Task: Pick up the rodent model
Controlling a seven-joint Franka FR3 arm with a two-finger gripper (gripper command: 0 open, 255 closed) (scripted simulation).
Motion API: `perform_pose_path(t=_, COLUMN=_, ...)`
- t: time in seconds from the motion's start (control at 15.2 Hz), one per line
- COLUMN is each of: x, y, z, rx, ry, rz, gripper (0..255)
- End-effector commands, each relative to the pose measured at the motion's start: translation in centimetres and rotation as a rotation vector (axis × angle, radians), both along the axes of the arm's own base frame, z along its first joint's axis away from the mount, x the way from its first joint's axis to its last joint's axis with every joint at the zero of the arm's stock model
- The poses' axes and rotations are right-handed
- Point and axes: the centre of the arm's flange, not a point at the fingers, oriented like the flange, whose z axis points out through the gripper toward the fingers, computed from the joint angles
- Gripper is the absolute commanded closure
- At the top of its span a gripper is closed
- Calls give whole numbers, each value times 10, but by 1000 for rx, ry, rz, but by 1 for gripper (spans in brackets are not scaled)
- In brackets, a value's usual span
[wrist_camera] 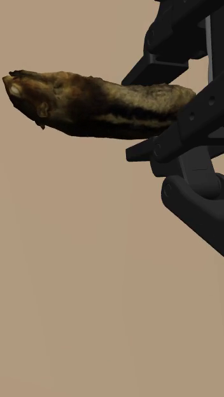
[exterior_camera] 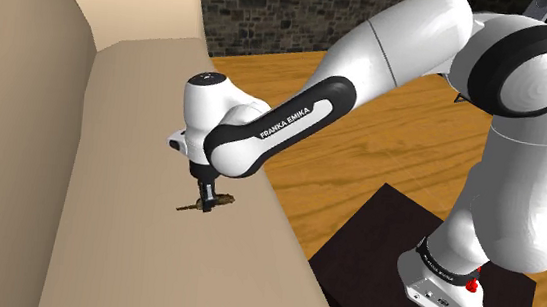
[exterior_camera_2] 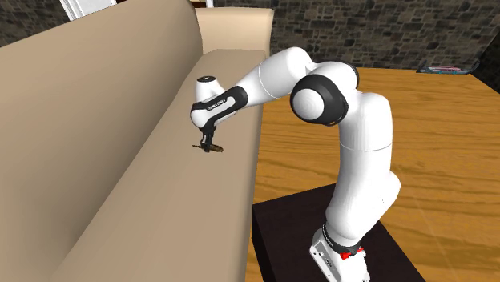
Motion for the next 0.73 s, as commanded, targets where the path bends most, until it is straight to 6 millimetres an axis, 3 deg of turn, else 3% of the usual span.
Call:
perform_pose_path(t=0.0, x=-3, y=2, z=-4, rx=-3, ry=9, rz=5, gripper=255)
perform_pose_path(t=0.46, x=-3, y=3, z=-5, rx=-3, ry=9, rz=5, gripper=255)
perform_pose_path(t=0.66, x=-3, y=3, z=11, rx=-3, ry=9, rz=5, gripper=255)
